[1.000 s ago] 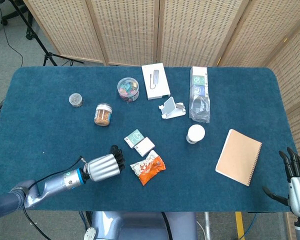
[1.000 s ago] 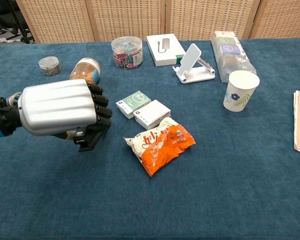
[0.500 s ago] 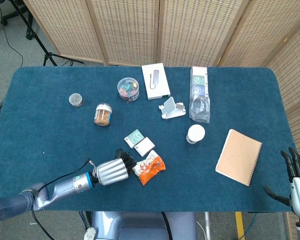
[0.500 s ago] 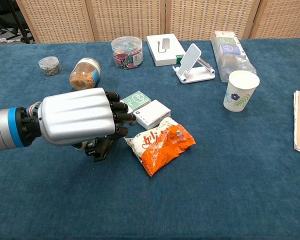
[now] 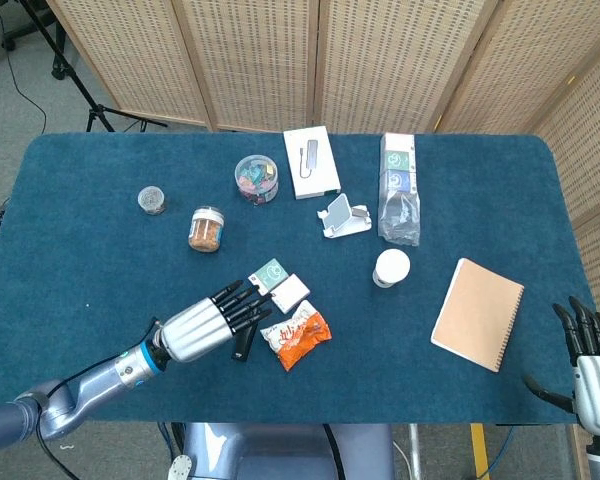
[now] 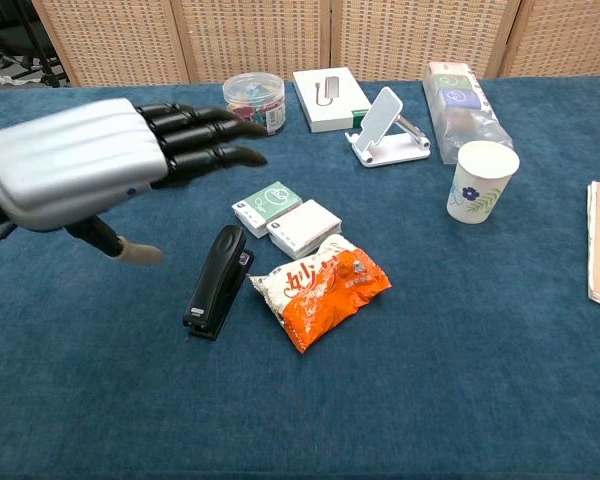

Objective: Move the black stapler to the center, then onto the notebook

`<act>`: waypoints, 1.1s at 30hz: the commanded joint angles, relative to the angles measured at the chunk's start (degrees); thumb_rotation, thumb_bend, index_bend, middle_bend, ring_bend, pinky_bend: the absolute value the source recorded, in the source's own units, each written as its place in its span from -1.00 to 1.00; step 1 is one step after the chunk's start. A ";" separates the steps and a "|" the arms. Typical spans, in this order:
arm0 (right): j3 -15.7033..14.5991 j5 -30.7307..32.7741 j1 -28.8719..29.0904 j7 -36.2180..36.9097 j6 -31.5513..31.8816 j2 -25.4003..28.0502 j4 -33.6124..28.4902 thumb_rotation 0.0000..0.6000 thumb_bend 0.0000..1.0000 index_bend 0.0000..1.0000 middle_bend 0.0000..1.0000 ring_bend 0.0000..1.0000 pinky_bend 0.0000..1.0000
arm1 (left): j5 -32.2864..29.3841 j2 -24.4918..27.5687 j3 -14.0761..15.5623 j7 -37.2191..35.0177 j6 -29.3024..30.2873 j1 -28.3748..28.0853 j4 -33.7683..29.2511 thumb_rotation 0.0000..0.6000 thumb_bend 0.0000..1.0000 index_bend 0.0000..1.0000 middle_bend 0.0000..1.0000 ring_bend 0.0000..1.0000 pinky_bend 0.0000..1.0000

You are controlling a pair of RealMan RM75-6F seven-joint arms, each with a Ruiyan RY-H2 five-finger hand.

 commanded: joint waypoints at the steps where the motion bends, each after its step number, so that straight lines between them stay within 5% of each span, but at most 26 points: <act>1: -0.35 -0.23 0.27 -1.09 -0.70 -0.38 0.39 1.00 -0.74 -0.95 -1.00 -1.00 -1.00 | -5.89 5.34 -0.21 -6.08 4.17 5.35 -4.72 1.00 -1.00 -0.83 -1.00 -1.00 -0.77; 10: -0.65 -0.96 2.06 -4.26 -3.47 -1.42 2.46 1.00 -0.74 -0.95 -1.00 -1.00 -1.00 | -17.44 14.11 -1.93 -13.08 12.96 16.31 -12.27 1.00 -1.00 -0.88 -1.00 -1.00 -0.90; 16: -0.58 -5.94 6.11 -7.45 -6.05 -2.78 6.70 1.00 -0.74 -0.95 -1.00 -1.00 -1.00 | -22.79 20.74 -0.65 -15.73 13.35 22.15 -20.75 1.00 -1.00 -1.00 -1.00 -1.00 -0.97; 24: -0.54 -18.26 22.39 -8.05 -22.30 -2.11 2.41 1.00 -0.74 -0.92 -1.00 -1.00 -1.00 | -21.37 26.27 0.96 -17.51 12.93 25.84 -25.54 1.00 -1.00 -1.00 -1.00 -1.00 -1.00; 33: 2.11 -26.58 39.87 -7.88 -34.47 -13.34 7.31 1.00 -0.69 -0.72 -0.94 -1.00 -1.00 | -19.34 27.68 -0.22 -18.67 12.25 27.08 -25.52 1.00 -1.00 -1.00 -1.00 -1.00 -1.00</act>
